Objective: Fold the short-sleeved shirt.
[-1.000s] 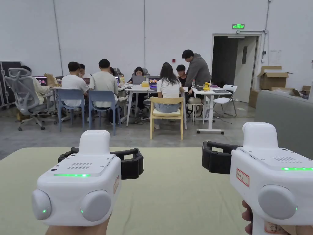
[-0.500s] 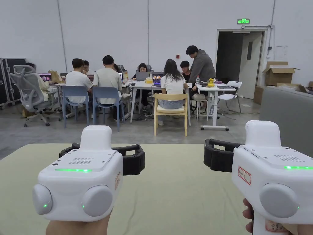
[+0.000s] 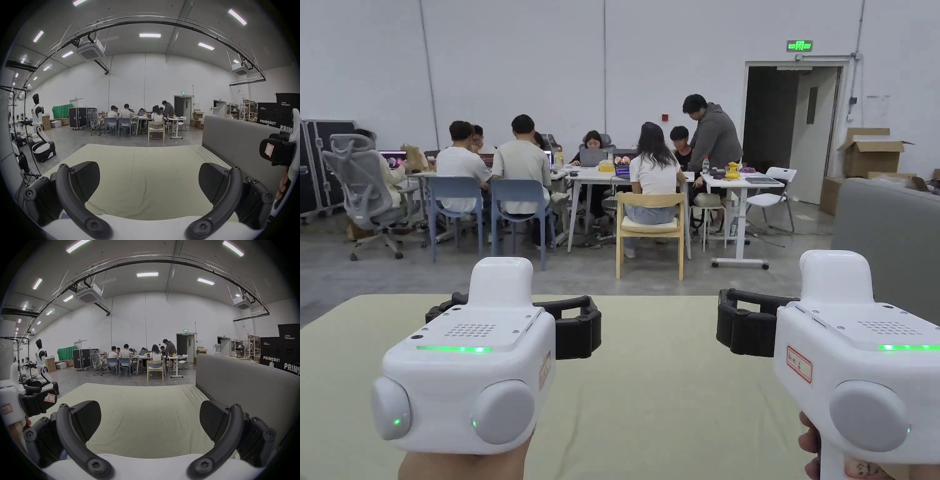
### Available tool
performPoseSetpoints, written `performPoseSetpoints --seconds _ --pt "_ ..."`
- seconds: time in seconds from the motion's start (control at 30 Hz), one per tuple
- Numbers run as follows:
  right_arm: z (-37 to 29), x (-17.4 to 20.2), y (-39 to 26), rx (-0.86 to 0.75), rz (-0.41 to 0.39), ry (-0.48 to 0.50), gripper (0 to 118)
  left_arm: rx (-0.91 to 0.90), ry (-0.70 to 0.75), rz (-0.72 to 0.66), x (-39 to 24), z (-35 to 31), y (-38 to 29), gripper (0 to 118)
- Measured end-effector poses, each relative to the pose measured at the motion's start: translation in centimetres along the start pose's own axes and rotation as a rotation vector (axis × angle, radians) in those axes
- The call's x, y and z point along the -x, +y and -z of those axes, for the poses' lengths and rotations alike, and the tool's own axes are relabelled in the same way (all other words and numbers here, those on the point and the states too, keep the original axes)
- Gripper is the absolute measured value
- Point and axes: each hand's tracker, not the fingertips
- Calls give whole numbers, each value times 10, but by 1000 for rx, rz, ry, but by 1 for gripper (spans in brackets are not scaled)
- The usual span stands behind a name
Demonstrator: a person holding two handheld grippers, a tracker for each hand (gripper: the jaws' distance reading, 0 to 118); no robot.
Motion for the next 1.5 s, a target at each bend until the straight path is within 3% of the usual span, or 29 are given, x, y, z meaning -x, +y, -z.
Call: performPoseSetpoints --seconds 0.43,0.57,0.73,1.5 --pt "0 -1 2 -16 -8 -11 118 -5 4 -1 -1 0 3 118" --pt "1 5 -3 -23 -80 -64 118 -3 3 4 -2 1 3 118" --pt "-3 3 -4 -16 -39 -3 118 0 2 2 -2 2 1 118" --pt "2 0 -5 7 -17 -20 118 8 -8 12 -8 2 1 118"
